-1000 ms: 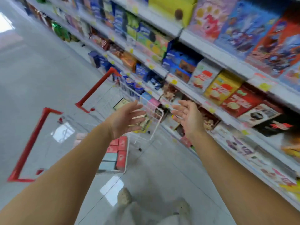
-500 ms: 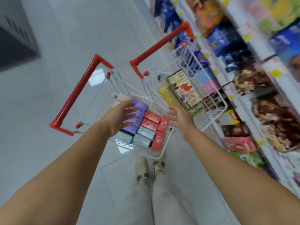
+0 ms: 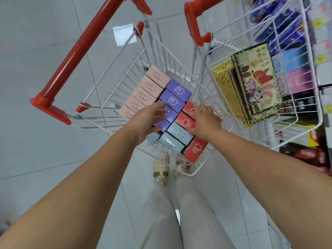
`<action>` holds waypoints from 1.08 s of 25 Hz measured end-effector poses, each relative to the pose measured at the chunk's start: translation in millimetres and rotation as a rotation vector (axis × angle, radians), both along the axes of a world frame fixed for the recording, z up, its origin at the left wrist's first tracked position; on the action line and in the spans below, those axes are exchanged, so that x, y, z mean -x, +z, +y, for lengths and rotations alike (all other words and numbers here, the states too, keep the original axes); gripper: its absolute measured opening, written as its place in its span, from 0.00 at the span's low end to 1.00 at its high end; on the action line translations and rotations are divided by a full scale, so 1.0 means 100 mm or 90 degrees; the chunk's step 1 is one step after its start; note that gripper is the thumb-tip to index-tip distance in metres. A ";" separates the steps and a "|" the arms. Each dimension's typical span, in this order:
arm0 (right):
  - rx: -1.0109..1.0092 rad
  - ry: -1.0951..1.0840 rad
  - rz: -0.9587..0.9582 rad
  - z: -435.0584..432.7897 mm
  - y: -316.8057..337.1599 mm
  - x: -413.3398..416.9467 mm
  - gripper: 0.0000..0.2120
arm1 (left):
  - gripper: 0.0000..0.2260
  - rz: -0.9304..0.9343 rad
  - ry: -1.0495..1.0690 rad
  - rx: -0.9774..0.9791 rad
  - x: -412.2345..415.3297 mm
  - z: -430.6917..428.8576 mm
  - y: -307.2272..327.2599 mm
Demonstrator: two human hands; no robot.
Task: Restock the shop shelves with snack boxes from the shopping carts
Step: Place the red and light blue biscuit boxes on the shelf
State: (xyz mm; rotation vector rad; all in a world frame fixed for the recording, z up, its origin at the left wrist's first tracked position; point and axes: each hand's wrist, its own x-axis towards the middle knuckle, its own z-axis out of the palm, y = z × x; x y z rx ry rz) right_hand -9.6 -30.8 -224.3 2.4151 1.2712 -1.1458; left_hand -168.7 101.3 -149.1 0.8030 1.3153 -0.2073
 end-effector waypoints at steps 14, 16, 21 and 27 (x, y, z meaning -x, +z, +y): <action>-0.117 -0.006 0.094 0.15 0.70 -0.23 0.55 | 0.31 -0.076 -0.124 -0.039 0.14 -0.03 0.00; -0.109 -0.063 0.201 0.17 1.16 -0.36 0.52 | 0.44 -0.096 -0.246 -0.044 0.10 0.02 0.17; -0.122 -0.303 0.634 0.36 1.74 -0.51 0.36 | 0.26 -0.287 -0.317 0.096 -0.06 0.17 0.69; -0.147 -0.415 0.312 0.08 1.24 -0.32 0.18 | 0.16 -0.253 -0.045 0.053 0.29 0.13 0.80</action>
